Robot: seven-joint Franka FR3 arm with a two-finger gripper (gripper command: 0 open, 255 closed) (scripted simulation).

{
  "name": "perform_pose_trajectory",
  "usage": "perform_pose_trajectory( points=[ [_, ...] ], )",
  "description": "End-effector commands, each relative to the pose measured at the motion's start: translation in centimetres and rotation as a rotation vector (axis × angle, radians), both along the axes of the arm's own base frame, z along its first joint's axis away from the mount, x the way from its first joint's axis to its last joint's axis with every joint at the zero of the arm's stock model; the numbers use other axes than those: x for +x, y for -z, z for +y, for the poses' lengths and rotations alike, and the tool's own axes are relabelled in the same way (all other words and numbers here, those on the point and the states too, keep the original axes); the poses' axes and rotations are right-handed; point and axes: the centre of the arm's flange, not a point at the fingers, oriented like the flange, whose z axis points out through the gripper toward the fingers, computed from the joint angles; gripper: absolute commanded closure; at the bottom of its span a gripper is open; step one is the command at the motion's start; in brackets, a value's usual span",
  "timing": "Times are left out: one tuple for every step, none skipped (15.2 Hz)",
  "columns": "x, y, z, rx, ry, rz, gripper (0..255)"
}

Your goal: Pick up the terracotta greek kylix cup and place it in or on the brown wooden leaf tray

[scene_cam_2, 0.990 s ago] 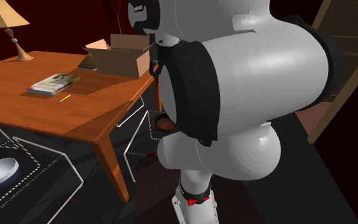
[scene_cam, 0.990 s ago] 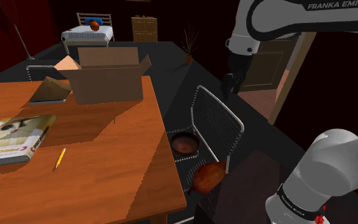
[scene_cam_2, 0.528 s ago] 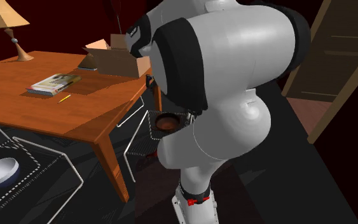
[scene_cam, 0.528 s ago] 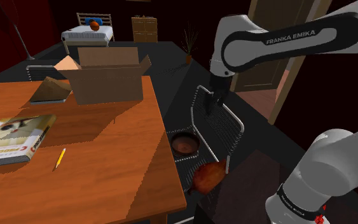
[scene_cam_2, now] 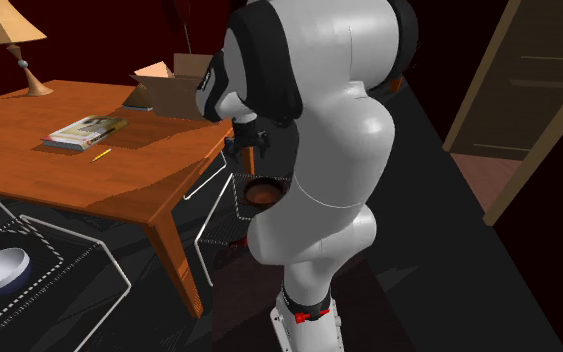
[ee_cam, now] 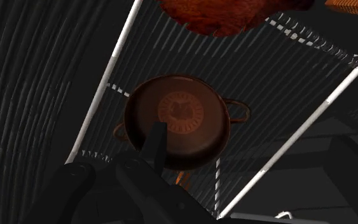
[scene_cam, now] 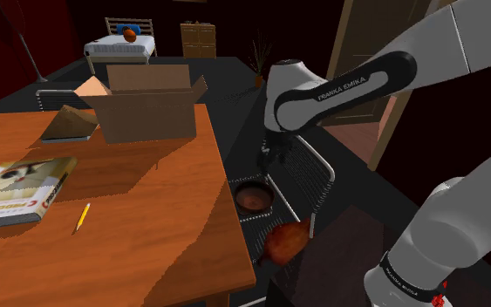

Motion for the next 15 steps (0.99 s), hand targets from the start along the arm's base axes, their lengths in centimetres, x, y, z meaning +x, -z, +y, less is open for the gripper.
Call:
perform_pose_trajectory(
  points=[
    [1.2, 2.6, 0.7, -0.008, 0.006, -0.003, 0],
    [1.8, 3.7, 1.0, -0.013, 0.009, -0.004, 0],
    [2.5, 4.8, 1.3, -0.018, 0.011, -0.005, 0],
    [3.1, 6.0, 1.6, -0.022, 0.014, -0.006, 0],
    [3.7, 7.1, 1.9, -0.027, 0.017, -0.007, 0],
    [4.4, 8.2, 2.2, -0.032, 0.02, -0.007, 0],
    [5.0, 9.4, 2.4, -0.036, 0.023, -0.008, 0],
    [5.7, 10.5, 2.7, -0.041, 0.026, -0.009, 0],
    [6.3, 11.6, 3.0, -0.046, 0.029, -0.01, 0],
    [7.0, 12.8, 3.2, -0.05, 0.032, -0.011, 0],
    [7.6, 13.9, 3.5, -0.055, 0.035, -0.012, 0],
    [8.3, 15.0, 3.7, -0.06, 0.038, -0.013, 0],
    [9.0, 16.2, 3.9, -0.064, 0.041, -0.014, 0],
    [9.6, 17.3, 4.1, -0.069, 0.044, -0.015, 0],
    [10.3, 18.5, 4.4, -0.074, 0.047, -0.016, 0]
  ],
)
